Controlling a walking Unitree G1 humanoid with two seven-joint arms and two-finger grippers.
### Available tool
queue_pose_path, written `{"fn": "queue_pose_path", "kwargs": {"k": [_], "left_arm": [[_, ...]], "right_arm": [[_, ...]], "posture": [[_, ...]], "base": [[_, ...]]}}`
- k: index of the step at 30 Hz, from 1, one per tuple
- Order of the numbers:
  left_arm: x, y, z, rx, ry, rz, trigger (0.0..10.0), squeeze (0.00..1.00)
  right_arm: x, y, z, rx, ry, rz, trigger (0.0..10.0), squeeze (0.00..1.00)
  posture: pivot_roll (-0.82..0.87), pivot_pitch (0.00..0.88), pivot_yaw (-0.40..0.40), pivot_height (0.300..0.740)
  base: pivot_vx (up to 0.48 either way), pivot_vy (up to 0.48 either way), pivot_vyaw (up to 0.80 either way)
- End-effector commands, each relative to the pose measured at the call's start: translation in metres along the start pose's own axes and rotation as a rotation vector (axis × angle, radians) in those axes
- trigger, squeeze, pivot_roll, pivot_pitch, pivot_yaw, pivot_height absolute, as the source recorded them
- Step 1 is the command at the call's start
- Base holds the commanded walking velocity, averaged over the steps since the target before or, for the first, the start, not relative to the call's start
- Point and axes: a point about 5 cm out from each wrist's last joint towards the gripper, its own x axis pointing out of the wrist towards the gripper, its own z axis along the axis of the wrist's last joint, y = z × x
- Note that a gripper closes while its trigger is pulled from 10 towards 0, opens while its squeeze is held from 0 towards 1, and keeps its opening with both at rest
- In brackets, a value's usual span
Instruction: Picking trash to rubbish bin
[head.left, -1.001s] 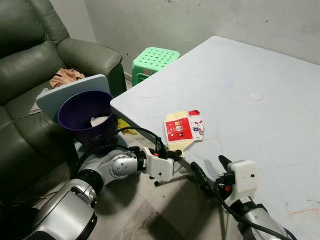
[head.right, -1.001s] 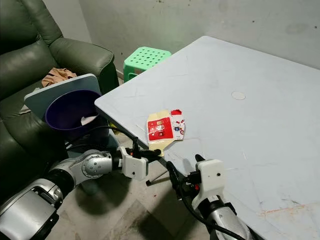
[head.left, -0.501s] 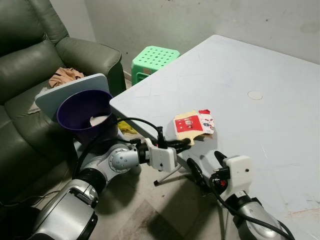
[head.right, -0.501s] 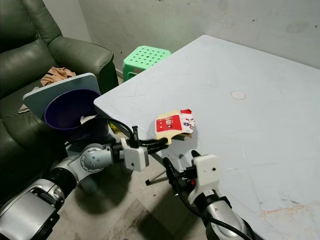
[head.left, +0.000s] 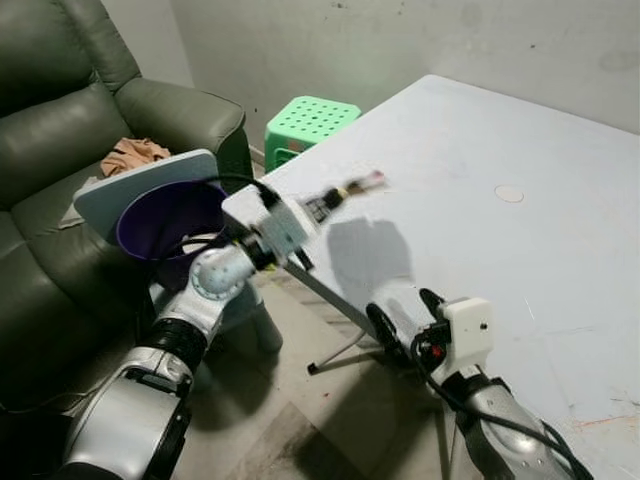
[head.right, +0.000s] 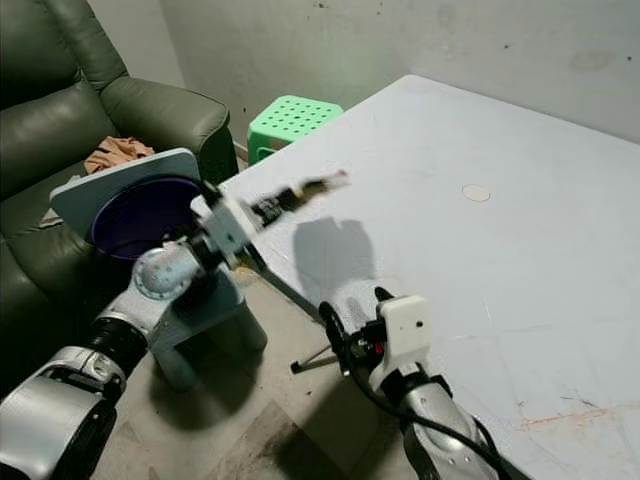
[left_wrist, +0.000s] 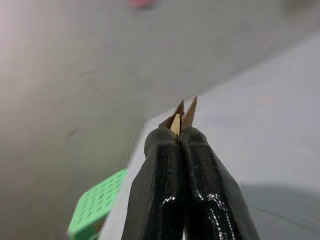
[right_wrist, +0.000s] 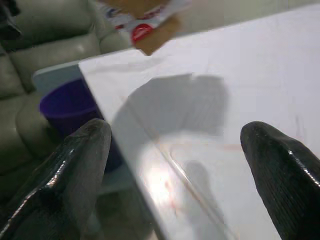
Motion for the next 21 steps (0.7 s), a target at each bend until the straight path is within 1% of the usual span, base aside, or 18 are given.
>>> {"fn": "queue_pose_path", "kwargs": {"k": [1, 2, 3, 4, 6, 7, 8, 10, 11, 14, 15, 16, 17, 18, 19, 21], "left_arm": [[-0.006, 0.012, -0.004, -0.094, 0.022, 0.106, 6.9, 0.0], [-0.008, 0.016, -0.004, -0.127, 0.029, 0.143, 10.0, 0.0], [-0.01, 0.02, -0.004, -0.162, 0.033, 0.184, 10.0, 0.0], [-0.01, 0.02, -0.004, -0.162, 0.033, 0.184, 10.0, 0.0], [-0.014, 0.027, -0.005, -0.204, 0.035, 0.262, 10.0, 0.0], [-0.014, 0.027, -0.005, -0.204, 0.035, 0.262, 10.0, 0.0], [-0.017, 0.029, -0.007, -0.236, 0.058, 0.297, 10.0, 0.0], [-0.02, 0.029, -0.007, -0.255, 0.061, 0.318, 10.0, 0.0], [-0.024, 0.027, -0.009, -0.292, 0.077, 0.337, 10.0, 0.0], [-0.029, 0.023, -0.01, -0.317, 0.085, 0.364, 10.0, 0.0], [-0.034, 0.021, -0.014, -0.354, 0.113, 0.402, 10.0, 0.0], [-0.034, 0.021, -0.014, -0.354, 0.113, 0.402, 10.0, 0.0], [-0.041, 0.02, -0.021, -0.416, 0.14, 0.46, 10.0, 0.0], [-0.043, 0.019, -0.025, -0.442, 0.161, 0.483, 10.0, 0.0], [-0.046, 0.017, -0.028, -0.438, 0.178, 0.51, 10.0, 0.0], [-0.049, 0.017, -0.028, -0.412, 0.182, 0.533, 10.0, 0.0]], "right_arm": [[0.003, -0.003, 0.002, 0.018, -0.024, -0.005, 10.0, 0.0], [0.005, -0.005, 0.002, 0.023, -0.034, -0.002, 10.0, 0.0], [0.008, -0.007, 0.003, 0.032, -0.05, 0.005, 10.0, 0.0], [0.008, -0.007, 0.003, 0.032, -0.05, 0.005, 10.0, 0.0], [0.012, -0.01, 0.005, 0.046, -0.07, 0.011, 10.0, 0.0], [0.012, -0.01, 0.005, 0.046, -0.07, 0.011, 10.0, 0.0], [0.015, -0.013, 0.007, 0.054, -0.091, 0.012, 10.0, 0.0], [0.019, -0.017, 0.007, 0.047, -0.101, 0.007, 10.0, 0.0], [0.023, -0.021, 0.008, 0.026, -0.105, -0.019, 10.0, 0.0], [0.027, -0.029, 0.008, 0.003, -0.114, -0.07, 10.0, 0.0], [0.03, -0.037, 0.008, -0.018, -0.117, -0.127, 10.0, 0.0], [0.03, -0.037, 0.008, -0.018, -0.117, -0.127, 10.0, 0.0], [0.033, -0.045, 0.009, -0.058, -0.114, -0.204, 10.0, 0.0], [0.034, -0.048, 0.008, -0.064, -0.107, -0.234, 10.0, 0.0], [0.034, -0.052, 0.007, -0.062, -0.107, -0.264, 10.0, 0.0], [0.035, -0.053, 0.008, -0.063, -0.118, -0.279, 10.0, 0.0]], "posture": [[-0.15, 0.0, 0.039, 0.74], [-0.14, 0.0, 0.036, 0.74], [-0.13, 0.0, 0.031, 0.74], [-0.13, 0.0, 0.031, 0.74], [-0.12, 0.0, 0.025, 0.74], [-0.12, 0.0, 0.025, 0.74], [-0.1, 0.0, 0.017, 0.74], [-0.09, 0.0, 0.011, 0.74], [-0.08, 0.0, 0.005, 0.74], [-0.06, 0.0, -0.006, 0.74], [-0.06, 0.0, -0.014, 0.74], [-0.06, 0.0, -0.014, 0.74], [-0.05, 0.0, -0.021, 0.74], [-0.05, 0.0, -0.026, 0.74], [-0.04, 0.0, -0.034, 0.74], [-0.04, 0.0, -0.035, 0.74]], "base": [[0.0, 0.0, 0.0], [0.0, 0.0, 0.0], [0.0, 0.0, 0.0], [0.0, 0.0, 0.0], [0.0, 0.0, 0.0], [0.0, 0.0, 0.0], [0.0, 0.0, 0.0], [0.0, 0.0, 0.0], [0.0, 0.0, 0.0], [0.0, 0.0, 0.0], [0.0, 0.0, 0.0], [0.0, 0.0, 0.0], [0.0, 0.0, 0.0], [0.0, 0.0, 0.0], [0.0, 0.0, 0.0], [0.0, 0.0, 0.0]]}}
